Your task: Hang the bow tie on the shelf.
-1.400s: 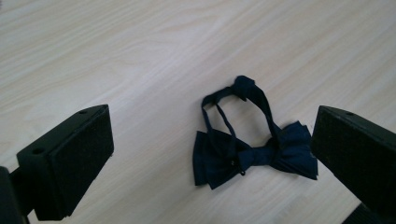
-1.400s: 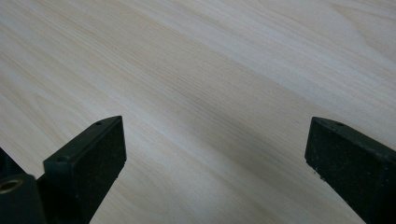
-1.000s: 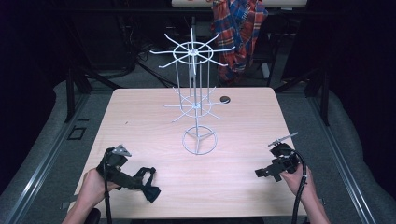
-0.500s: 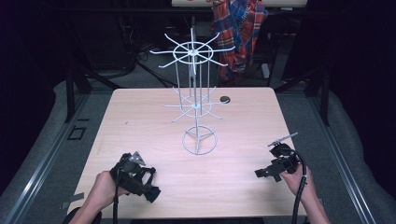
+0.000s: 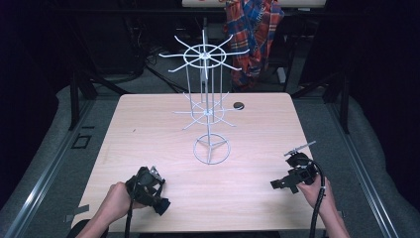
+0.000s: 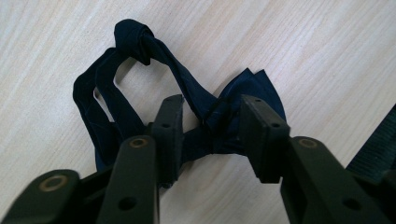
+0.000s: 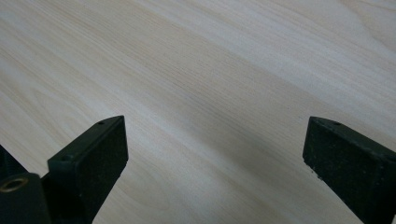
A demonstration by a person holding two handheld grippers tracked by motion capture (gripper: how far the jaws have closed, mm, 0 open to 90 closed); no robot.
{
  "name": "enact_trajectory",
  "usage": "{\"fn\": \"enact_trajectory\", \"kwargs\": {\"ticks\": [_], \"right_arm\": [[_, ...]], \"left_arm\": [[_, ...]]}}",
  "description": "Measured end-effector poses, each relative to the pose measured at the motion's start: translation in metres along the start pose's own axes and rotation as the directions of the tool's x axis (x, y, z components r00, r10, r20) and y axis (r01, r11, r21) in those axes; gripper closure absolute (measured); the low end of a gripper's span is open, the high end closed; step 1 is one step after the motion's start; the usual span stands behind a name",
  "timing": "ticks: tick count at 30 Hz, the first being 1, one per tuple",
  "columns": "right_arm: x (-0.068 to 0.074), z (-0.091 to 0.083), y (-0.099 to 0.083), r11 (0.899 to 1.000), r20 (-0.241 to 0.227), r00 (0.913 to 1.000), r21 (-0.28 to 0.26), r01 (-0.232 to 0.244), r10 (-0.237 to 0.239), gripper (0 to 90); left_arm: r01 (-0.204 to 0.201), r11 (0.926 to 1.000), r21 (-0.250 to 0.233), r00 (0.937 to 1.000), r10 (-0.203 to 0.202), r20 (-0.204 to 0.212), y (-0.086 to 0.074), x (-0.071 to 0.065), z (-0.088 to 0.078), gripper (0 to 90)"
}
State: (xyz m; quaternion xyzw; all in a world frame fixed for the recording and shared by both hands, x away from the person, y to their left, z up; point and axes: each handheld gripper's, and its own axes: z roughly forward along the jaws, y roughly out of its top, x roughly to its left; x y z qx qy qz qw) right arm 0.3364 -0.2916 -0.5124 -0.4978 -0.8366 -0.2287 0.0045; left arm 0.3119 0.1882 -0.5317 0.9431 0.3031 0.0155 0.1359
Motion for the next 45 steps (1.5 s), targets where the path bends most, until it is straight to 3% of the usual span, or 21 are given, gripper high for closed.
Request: {"fn": "enact_trajectory", "kwargs": {"ticks": [7,12,15,18,21,24,28,33,38,45], "right_arm": [[0.000,0.000,0.000,1.000,0.000,1.0000,0.001,0.000,0.000,6.5],[0.000,0.000,0.000,1.000,-0.006,1.0000,-0.005,-0.006,0.006,6.6],[0.001,-0.001,0.000,1.000,0.003,1.0000,-0.007,-0.007,0.007,6.6],[0.001,-0.001,0.000,1.000,0.004,1.0000,-0.008,-0.009,0.009,6.6],[0.001,-0.001,0.000,1.000,0.004,0.9999,-0.008,-0.009,0.009,6.7],[0.000,-0.001,0.000,1.000,0.003,0.9999,-0.012,-0.014,0.014,6.6],[0.000,0.000,0.000,1.000,0.003,0.9999,-0.008,-0.010,0.010,6.6],[0.000,0.000,0.000,1.000,0.004,1.0000,-0.007,-0.007,0.007,6.6],[0.000,0.000,0.000,1.000,0.001,1.0000,-0.006,-0.008,0.008,6.6],[-0.001,0.000,0.000,1.000,0.008,0.9999,-0.006,-0.015,0.015,6.6]], "left_arm": [[-0.027,0.9992,0.030,0.9994,0.027,-0.023,0.002,-0.003,0.005,70.1],[-0.055,0.9981,0.027,0.9980,0.056,-0.029,0.003,-0.007,0.006,80.3],[-0.053,0.9984,0.020,0.9983,0.053,-0.022,0.002,-0.006,0.006,83.9],[-0.052,0.9987,-0.003,0.9986,0.052,-0.013,0.002,-0.005,0.002,84.8],[-0.026,0.9980,-0.057,0.9997,0.026,0.002,0.000,-0.001,-0.006,84.9],[0.001,0.9920,-0.127,1.0000,0.000,0.007,-0.004,0.004,-0.016,85.0],[0.027,0.9826,-0.184,0.9996,-0.025,0.014,-0.007,0.007,-0.025,85.0],[0.039,0.9744,-0.222,0.9992,-0.036,0.015,-0.008,0.008,-0.031,85.1],[0.064,0.9590,-0.276,0.9979,-0.057,0.031,-0.008,0.012,-0.038,85.1],[0.076,0.9437,-0.322,0.9970,-0.068,0.035,-0.004,0.017,-0.045,85.0]]}}
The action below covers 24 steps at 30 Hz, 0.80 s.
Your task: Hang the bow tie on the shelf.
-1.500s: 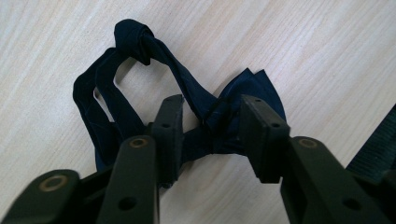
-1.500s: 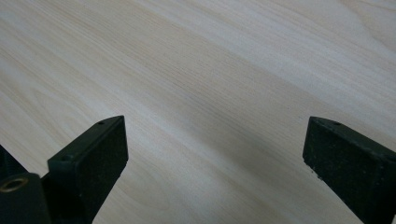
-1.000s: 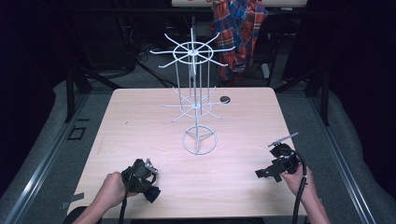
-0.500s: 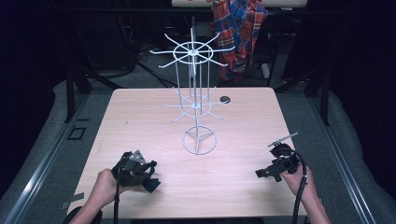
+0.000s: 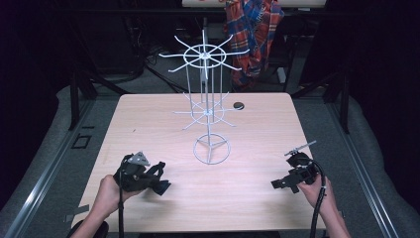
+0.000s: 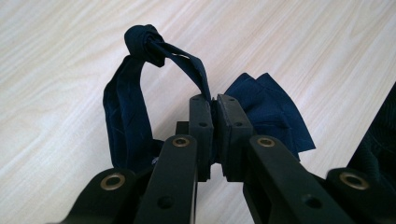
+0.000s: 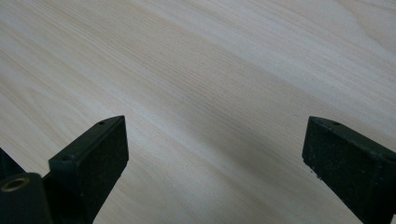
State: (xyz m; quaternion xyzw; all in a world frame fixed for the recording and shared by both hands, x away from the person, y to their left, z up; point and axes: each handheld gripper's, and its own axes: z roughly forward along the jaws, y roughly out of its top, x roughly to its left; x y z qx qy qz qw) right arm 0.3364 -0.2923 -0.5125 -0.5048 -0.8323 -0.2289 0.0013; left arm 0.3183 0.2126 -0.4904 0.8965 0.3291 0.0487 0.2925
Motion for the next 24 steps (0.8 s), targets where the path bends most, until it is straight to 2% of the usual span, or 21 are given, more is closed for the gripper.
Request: {"fn": "enact_trajectory", "kwargs": {"ticks": [9,20,21,24], "right_arm": [[0.000,0.000,0.000,1.000,0.003,1.0000,-0.004,-0.002,0.002,6.7],[0.001,0.002,0.000,1.000,0.000,0.9999,-0.018,-0.012,0.012,6.7],[0.000,0.000,0.000,1.000,0.002,1.0000,-0.003,0.001,-0.001,6.7],[0.000,0.000,0.000,1.000,0.004,1.0000,-0.003,0.001,-0.001,6.8]], "left_arm": [[0.006,0.9994,-0.035,0.9999,-0.006,-0.010,0.007,0.004,-0.004,85.0],[0.033,0.9959,-0.084,0.9992,-0.035,-0.022,0.013,0.012,-0.013,85.0],[0.026,0.9962,-0.083,0.9994,-0.028,-0.018,0.014,0.012,-0.014,85.0],[0.029,0.9948,-0.097,0.9993,-0.031,-0.020,0.017,0.013,-0.015,85.0]]}}
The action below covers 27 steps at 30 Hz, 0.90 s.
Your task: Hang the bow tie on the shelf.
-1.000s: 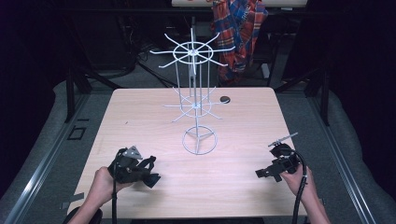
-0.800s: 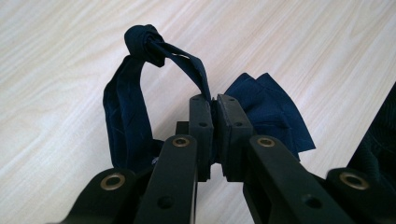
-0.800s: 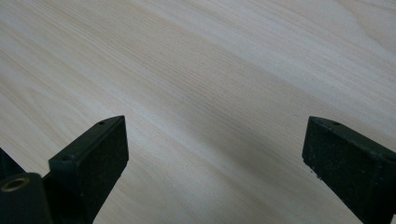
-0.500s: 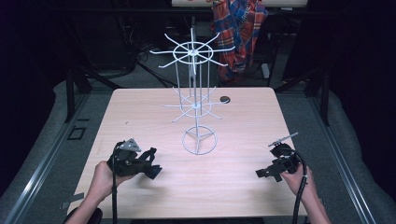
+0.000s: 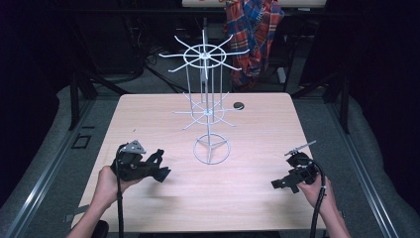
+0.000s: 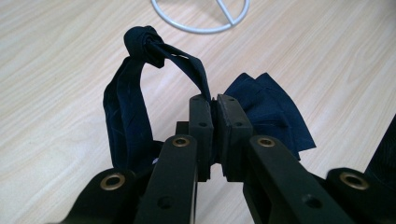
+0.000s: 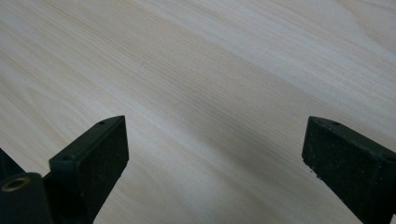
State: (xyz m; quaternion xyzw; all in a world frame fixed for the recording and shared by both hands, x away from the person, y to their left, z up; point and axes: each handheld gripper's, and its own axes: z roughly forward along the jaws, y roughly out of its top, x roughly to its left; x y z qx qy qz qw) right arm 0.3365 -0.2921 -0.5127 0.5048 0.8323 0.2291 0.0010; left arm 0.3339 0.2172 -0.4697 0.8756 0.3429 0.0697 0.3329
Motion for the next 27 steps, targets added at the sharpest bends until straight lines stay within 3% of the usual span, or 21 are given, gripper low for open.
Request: {"fn": "enact_trajectory", "kwargs": {"ticks": [27], "right_arm": [[0.000,0.000,0.000,1.000,-0.007,1.0000,0.004,-0.002,0.002,7.0]], "left_arm": [[0.007,0.9973,-0.073,0.9999,-0.007,-0.007,0.026,0.012,-0.007,85.0]]}}
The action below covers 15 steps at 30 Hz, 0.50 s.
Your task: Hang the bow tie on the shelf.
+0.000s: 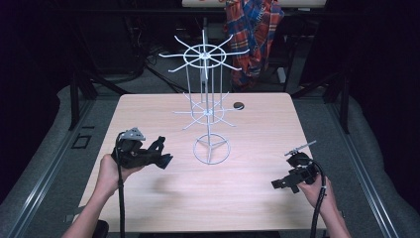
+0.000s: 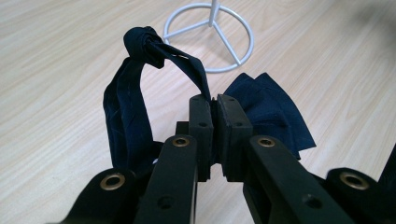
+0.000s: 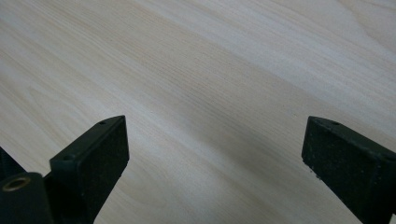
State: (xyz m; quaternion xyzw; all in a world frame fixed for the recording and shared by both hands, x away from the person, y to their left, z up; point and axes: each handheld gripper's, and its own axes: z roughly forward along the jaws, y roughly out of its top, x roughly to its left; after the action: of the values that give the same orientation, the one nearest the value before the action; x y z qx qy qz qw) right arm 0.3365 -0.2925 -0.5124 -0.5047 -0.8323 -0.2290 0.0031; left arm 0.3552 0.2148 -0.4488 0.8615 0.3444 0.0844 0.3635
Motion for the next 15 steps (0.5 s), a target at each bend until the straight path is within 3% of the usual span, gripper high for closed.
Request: {"fn": "enact_trajectory", "kwargs": {"ticks": [15], "right_arm": [[-0.001,-0.001,0.000,1.000,0.001,1.0000,0.003,0.004,-0.004,7.1]], "left_arm": [[0.020,0.9984,-0.052,0.9998,-0.020,0.004,0.015,0.010,-0.001,85.0]]}}
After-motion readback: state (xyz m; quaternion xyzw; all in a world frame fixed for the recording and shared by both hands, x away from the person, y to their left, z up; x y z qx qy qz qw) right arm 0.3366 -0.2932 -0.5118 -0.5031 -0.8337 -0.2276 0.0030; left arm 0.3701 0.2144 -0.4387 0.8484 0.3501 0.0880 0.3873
